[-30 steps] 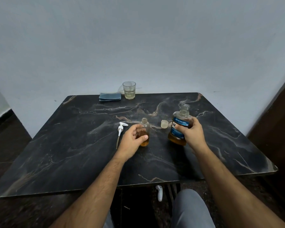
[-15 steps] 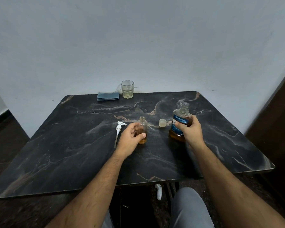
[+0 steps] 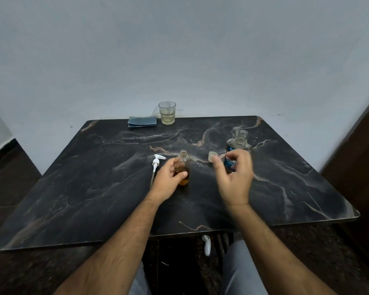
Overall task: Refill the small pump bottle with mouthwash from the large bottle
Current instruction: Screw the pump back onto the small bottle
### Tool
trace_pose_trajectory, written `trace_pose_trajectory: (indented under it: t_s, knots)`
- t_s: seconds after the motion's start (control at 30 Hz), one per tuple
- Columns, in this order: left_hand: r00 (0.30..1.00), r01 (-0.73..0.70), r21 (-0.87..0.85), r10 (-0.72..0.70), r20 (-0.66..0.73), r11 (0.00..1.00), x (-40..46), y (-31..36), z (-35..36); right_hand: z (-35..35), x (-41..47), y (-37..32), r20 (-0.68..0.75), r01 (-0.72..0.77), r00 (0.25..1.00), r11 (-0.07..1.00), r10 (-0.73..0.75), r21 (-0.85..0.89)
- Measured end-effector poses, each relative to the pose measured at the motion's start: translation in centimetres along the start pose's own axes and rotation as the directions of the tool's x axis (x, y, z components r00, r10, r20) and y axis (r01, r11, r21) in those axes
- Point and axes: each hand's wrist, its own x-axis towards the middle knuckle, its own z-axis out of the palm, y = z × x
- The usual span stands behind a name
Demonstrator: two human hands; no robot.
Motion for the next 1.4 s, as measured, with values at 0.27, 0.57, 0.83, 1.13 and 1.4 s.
trace_pose_trajectory:
  t_s: [0.27,0.57,0.83,1.13,1.4]
  knots:
    - [0.999,-0.024,0.020,0.023,0.036,0.999,-0.2,-0.5,-0.9,5.1,-3.0,0.9,0.607,-0.409,0.704,0.909,0.369,-0.079]
    - [0.984,-0.016,0.381,0.082,-0.157,0.925,-0.2,0.0,-3.8,7.2,-2.5,0.4,0.593,-0.480,0.697,0.877,0.402,-0.030]
    - [0.901,0.312,0.580,-0.039,-0.433,0.753,3.6,0.2,-5.6,7.6,-3.4,0.9,0.549,-0.441,0.735,0.896,0.398,-0.058]
    - [0.891,0.409,0.583,-0.169,-0.422,0.702,5.6,0.2,-5.0,7.5,-3.6,0.8,0.542,-0.442,0.733,0.894,0.411,-0.079]
    - [0.883,0.003,-0.148,-0.072,-0.463,0.989,5.0,5.4,-6.1,7.7,-3.5,0.9,0.550,-0.457,0.726,0.887,0.413,-0.063]
